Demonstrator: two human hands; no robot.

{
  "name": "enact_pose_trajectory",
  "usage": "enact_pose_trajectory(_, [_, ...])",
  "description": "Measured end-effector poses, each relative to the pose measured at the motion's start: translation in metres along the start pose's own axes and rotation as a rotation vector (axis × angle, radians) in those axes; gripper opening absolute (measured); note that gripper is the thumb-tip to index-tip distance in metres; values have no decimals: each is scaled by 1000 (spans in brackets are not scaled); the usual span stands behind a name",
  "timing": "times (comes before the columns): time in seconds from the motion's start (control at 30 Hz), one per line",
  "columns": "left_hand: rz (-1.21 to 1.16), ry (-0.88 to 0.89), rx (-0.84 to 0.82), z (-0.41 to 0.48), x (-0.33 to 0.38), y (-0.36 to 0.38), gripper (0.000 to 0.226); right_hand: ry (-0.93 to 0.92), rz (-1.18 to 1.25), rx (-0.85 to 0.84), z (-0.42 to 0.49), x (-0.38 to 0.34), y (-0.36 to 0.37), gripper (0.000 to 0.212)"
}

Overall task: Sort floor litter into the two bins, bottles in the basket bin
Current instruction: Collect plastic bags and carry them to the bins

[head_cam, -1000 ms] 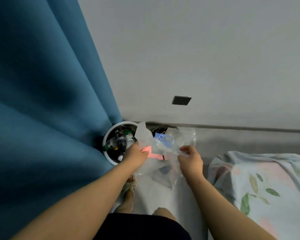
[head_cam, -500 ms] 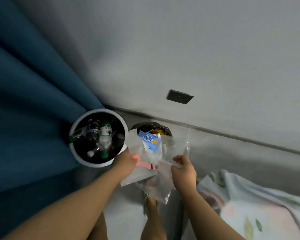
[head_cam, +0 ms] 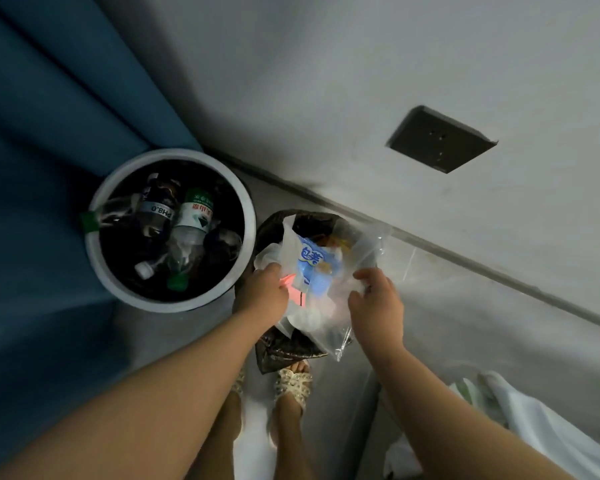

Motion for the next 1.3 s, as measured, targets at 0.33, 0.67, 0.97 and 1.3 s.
enact_pose_trajectory(0.33, [36,28,43,36,1,28,24,-4,-25,-45,37,29,33,36])
enact_pose_trajectory(0.67, [382,118,218,69,7,54,44,-169,-253,-80,62,33,71,32])
enact_pose_trajectory(0.97, [194,398,641,38,-7,43,82,-121,-150,5,54,43,71,61])
enact_pose_trajectory(1.3, [455,556,641,25,-8,35,57,-338,-91,46,21,14,58,74])
Point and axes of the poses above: each hand's wrist, its own z-axis towards the middle knuckle, its own y-axis out of the palm, x = y × z, the point moved 5 cm from there along z, towards the middle knuckle, and after that the axes turned 12 degrees about z, right-handed, at the moved point
